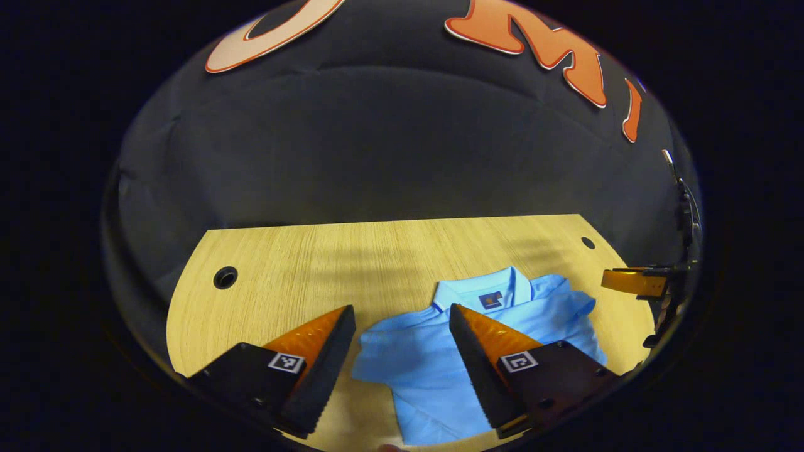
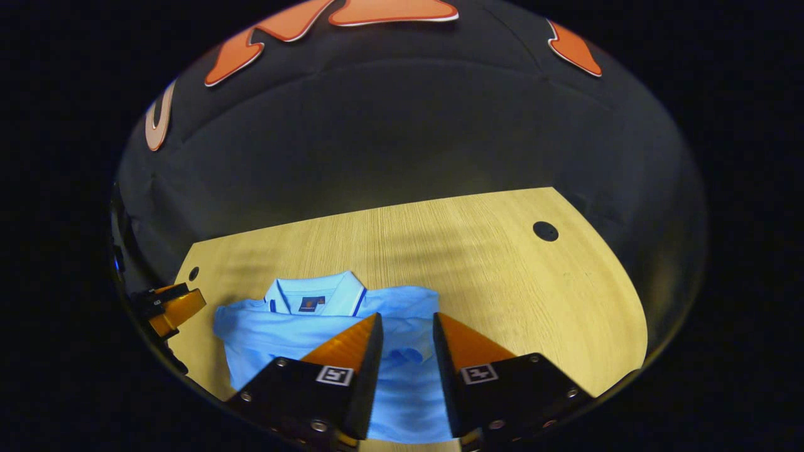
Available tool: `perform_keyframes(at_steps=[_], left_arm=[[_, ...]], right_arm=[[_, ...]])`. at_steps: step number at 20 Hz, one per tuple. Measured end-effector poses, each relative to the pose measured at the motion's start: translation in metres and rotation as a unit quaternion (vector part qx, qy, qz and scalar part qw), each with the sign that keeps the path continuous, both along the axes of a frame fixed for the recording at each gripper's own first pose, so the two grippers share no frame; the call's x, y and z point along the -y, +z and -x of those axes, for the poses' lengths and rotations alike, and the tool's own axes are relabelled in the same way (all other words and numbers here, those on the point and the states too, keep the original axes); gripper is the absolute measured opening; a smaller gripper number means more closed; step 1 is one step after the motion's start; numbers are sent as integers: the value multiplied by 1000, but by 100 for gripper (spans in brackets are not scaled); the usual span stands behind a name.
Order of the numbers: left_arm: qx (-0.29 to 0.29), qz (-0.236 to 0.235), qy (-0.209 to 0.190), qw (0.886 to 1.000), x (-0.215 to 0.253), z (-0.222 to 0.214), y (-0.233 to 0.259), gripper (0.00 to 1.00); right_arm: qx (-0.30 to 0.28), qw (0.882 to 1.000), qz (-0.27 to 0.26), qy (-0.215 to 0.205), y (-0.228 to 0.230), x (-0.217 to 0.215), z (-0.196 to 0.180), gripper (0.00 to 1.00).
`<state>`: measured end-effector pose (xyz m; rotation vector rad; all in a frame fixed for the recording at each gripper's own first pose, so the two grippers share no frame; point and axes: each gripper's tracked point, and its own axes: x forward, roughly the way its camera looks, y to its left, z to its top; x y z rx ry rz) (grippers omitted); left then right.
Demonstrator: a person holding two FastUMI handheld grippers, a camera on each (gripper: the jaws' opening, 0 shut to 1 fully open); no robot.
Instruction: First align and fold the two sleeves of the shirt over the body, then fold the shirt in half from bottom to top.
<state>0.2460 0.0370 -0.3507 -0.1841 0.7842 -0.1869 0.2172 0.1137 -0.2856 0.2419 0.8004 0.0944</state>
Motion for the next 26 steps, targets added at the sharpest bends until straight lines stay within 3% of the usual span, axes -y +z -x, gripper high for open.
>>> perform_keyframes(at_steps=[1,3,7,12,20,26], left_arm=[[4,5,4,1000,1,4,9,100],[18,2,12,1000,-1,16,27,100],[63,-19,16,998,-4,48,79,100],[137,-47,19,989,0,97,146,100],[245,-75,38,966,9,196,238,99],[305,-60,77,947,10,276,300,99]], right_arm=[[15,1000,-3,1,12,1,2,64],[36,999,-12,-1,32,2,10,78],[71,997,-20,3,69,13,44,89],[136,991,0,3,122,35,87,91],[251,968,2,9,201,55,163,91],[304,952,-5,21,238,56,222,96]])
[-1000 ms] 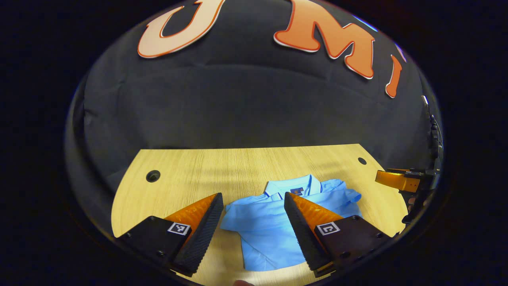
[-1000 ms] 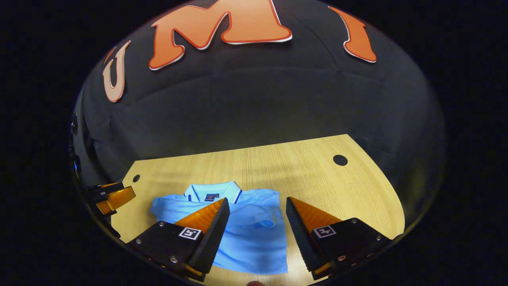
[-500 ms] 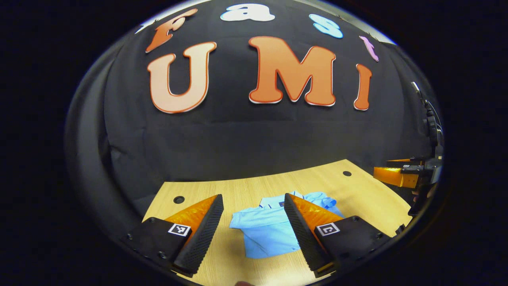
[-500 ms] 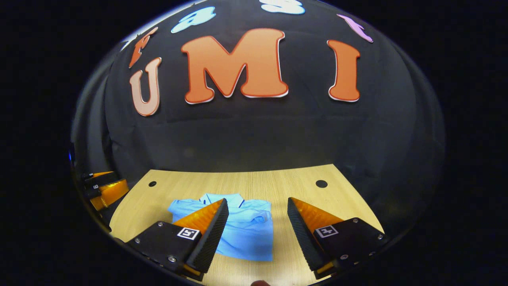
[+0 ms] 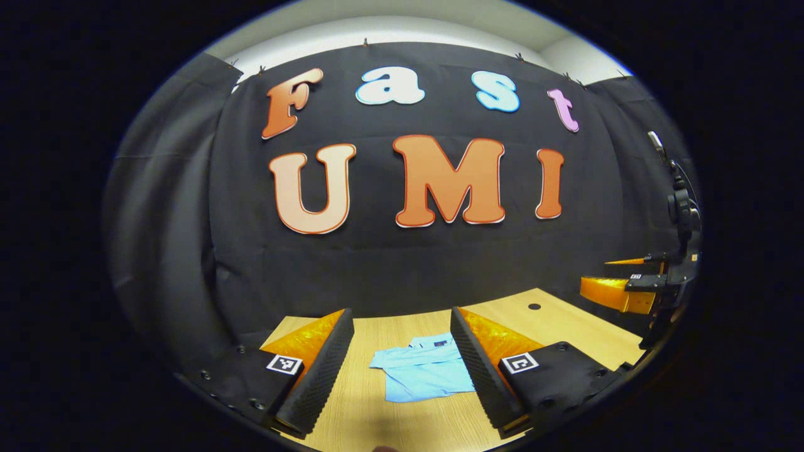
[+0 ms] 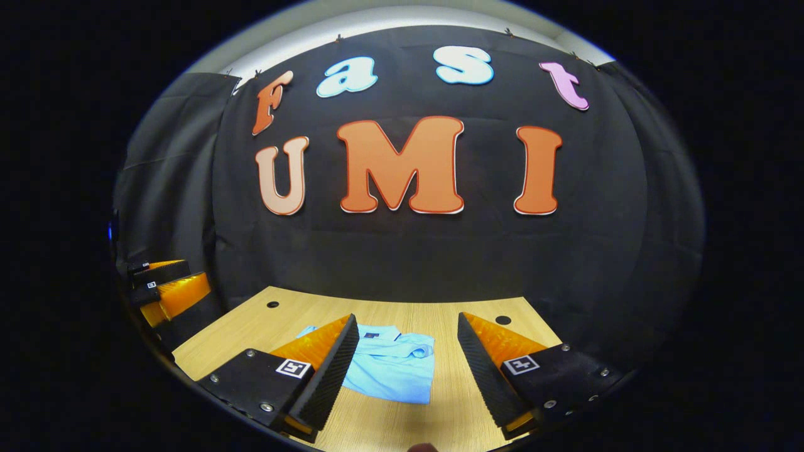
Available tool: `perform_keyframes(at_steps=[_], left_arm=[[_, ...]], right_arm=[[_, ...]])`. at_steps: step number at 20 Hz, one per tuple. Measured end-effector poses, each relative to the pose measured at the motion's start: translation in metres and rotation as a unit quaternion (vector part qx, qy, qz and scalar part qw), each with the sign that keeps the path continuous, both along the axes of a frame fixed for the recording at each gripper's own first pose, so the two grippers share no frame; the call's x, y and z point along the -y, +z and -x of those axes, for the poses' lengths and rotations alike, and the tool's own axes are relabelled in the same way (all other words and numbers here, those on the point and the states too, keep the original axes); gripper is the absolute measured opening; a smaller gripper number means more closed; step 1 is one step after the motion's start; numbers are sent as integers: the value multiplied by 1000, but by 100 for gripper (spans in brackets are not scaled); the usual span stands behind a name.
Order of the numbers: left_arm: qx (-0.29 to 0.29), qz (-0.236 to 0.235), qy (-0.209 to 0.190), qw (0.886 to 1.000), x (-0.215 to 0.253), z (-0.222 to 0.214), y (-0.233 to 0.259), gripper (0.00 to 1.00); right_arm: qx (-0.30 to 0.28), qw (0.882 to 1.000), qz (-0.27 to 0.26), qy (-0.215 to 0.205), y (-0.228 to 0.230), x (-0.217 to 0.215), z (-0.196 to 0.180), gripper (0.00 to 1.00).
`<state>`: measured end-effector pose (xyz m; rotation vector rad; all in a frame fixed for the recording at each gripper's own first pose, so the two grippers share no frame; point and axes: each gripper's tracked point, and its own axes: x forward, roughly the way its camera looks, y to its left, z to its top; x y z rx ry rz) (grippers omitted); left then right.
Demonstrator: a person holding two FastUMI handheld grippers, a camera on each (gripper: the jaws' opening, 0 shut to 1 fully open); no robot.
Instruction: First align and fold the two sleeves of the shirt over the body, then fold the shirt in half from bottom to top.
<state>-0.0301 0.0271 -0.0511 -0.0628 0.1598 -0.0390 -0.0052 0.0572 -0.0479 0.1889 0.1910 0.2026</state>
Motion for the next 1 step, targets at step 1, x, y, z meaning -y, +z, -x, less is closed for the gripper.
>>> perform_keyframes(at_steps=[1], left_arm=[[10,2,0,1000,1,11,7,99]], right_arm=[[2,1000,-5,2,2,-1,8,96]])
